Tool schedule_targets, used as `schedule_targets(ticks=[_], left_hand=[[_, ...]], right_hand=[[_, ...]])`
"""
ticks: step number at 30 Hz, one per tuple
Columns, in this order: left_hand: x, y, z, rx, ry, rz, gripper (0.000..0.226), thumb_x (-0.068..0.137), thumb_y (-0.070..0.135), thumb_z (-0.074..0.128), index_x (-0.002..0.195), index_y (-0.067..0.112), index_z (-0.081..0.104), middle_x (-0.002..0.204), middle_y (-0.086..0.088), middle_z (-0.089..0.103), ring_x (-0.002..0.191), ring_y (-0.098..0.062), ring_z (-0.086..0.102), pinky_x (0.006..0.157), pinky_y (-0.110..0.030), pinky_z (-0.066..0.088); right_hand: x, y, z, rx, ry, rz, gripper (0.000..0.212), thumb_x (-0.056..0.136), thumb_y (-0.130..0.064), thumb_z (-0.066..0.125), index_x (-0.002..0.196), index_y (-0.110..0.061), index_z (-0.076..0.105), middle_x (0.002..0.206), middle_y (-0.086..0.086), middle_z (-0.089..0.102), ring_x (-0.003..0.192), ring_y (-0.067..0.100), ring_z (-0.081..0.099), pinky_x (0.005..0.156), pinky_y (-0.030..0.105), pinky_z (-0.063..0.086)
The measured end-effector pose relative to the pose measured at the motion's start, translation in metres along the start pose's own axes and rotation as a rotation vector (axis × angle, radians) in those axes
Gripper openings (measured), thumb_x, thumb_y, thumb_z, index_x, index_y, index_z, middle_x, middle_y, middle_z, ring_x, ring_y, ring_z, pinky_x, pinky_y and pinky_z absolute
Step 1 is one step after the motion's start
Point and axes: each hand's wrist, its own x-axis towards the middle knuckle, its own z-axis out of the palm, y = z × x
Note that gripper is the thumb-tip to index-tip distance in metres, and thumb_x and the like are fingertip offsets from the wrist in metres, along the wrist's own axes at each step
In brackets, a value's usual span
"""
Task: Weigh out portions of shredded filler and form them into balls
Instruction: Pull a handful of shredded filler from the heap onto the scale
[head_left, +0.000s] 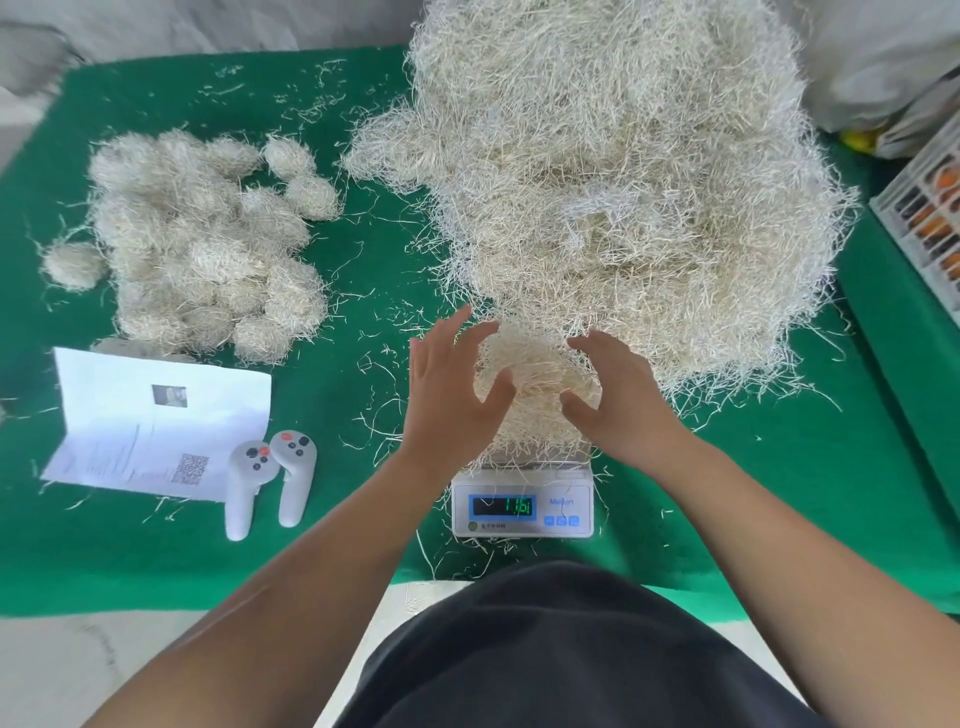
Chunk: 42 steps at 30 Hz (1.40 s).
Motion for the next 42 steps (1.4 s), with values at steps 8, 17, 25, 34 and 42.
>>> schedule_targets(ticks=[8,17,25,34,42], left_hand=[[-0.006,-0.004,0.033,-0.420,-0.364,-0.454,0.069,0.105,0.046,0.051,0.164,0.030,0.020,0.168,0.009,0.028,0.154,-0.019,0.027,0.127,-0.050,0.021],[0.035,0.037,0.021,-1.013,0.042,-0.831,0.039,0.089,0.035,0.078,0.120,0.019,0.061,0.111,-0.009,0.075,0.095,-0.026,0.076,0.076,-0.039,0.064],[0.064,0.065,-0.012,-1.548,0.093,-0.821,0.037,0.099,0.049,0.049,0.090,0.016,0.063,0.084,-0.009,0.062,0.074,-0.026,0.070,0.067,-0.033,0.056],[0.075,0.085,-0.013,-1.344,-0.269,-0.684,0.025,0.104,0.029,0.046,0.091,0.016,0.063,0.077,0.003,0.072,0.074,-0.012,0.071,0.069,-0.027,0.056],[0.096,0.055,-0.037,-1.264,-0.071,-0.778,0.033,0.099,0.043,0.059,0.122,0.020,0.068,0.129,-0.001,0.070,0.119,-0.023,0.062,0.093,-0.040,0.055]], right_hand=[[0.010,-0.002,0.041,-0.021,-0.288,0.176,0.091,0.090,-0.024,0.076,0.163,-0.019,0.020,0.161,0.010,0.036,0.149,0.035,0.034,0.121,0.053,0.031],[0.012,-0.066,0.043,0.772,-0.244,0.119,0.072,0.090,-0.003,0.055,0.154,-0.031,0.042,0.144,-0.015,0.058,0.127,0.001,0.056,0.109,0.030,0.049],[0.014,-0.090,0.014,0.988,0.265,0.093,0.083,0.081,-0.069,0.063,0.151,-0.054,0.022,0.146,-0.026,0.033,0.136,-0.001,0.042,0.107,0.024,0.041],[0.048,-0.112,-0.016,1.063,0.269,0.091,0.041,0.099,-0.041,0.062,0.080,-0.005,0.066,0.068,0.008,0.065,0.061,0.022,0.063,0.057,0.035,0.053],[0.083,-0.089,-0.045,1.064,0.554,0.129,0.011,0.101,-0.022,0.062,0.091,-0.026,0.061,0.065,-0.010,0.053,0.057,0.010,0.049,0.054,0.028,0.042]])
